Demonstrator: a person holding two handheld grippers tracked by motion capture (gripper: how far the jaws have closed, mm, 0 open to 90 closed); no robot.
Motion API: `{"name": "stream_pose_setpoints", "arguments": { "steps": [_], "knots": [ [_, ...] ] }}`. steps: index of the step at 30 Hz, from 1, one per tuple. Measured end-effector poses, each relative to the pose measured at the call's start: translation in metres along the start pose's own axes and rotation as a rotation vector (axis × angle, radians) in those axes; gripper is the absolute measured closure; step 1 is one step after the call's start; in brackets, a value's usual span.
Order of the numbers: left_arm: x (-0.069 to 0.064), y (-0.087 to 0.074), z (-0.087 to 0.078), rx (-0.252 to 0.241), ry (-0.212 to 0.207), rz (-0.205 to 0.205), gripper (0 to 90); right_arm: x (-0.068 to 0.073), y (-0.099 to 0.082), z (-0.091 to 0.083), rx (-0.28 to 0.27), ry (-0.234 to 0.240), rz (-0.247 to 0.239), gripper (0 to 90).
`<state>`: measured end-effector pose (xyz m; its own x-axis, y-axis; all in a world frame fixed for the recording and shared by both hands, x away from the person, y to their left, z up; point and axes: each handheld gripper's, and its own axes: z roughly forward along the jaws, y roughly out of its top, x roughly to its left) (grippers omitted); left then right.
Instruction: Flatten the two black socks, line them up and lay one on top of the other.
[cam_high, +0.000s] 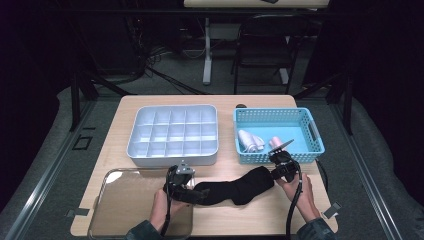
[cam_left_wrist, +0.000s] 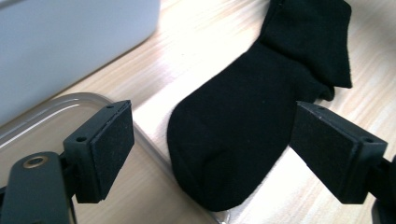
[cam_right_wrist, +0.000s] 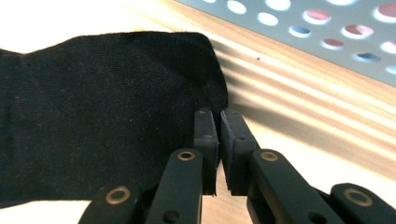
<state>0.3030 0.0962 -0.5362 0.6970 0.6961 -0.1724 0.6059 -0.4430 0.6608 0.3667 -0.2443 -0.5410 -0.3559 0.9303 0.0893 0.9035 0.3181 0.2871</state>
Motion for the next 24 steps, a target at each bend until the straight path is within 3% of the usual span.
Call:
{"name": "stream_pose_setpoints", "arguments": {
  "steps": [5, 11, 13, 20, 24],
  "knots": [
    [-0.004, 0.000, 0.003, 0.013, -0.011, 0.027, 14.3, 0.003, -0.001, -0.017, -0.044, 0.014, -0.006, 87.1],
    [-0.003, 0.000, 0.003, 0.008, -0.010, 0.021, 11.7, 0.009, -0.003, -0.035, -0.078, 0.076, -0.022, 86.9],
    [-0.002, 0.000, 0.004, 0.010, -0.013, 0.016, 10.9, 0.008, -0.004, -0.040, -0.094, 0.129, -0.008, 86.9],
    [-0.006, 0.001, 0.009, 0.027, -0.016, 0.048, 9.4, 0.012, -0.005, -0.051, -0.149, 0.246, 0.005, 86.9],
    [-0.006, 0.002, 0.009, 0.024, -0.019, 0.051, 9.2, 0.022, -0.003, -0.057, -0.155, 0.285, -0.031, 86.9]
  ]
}}
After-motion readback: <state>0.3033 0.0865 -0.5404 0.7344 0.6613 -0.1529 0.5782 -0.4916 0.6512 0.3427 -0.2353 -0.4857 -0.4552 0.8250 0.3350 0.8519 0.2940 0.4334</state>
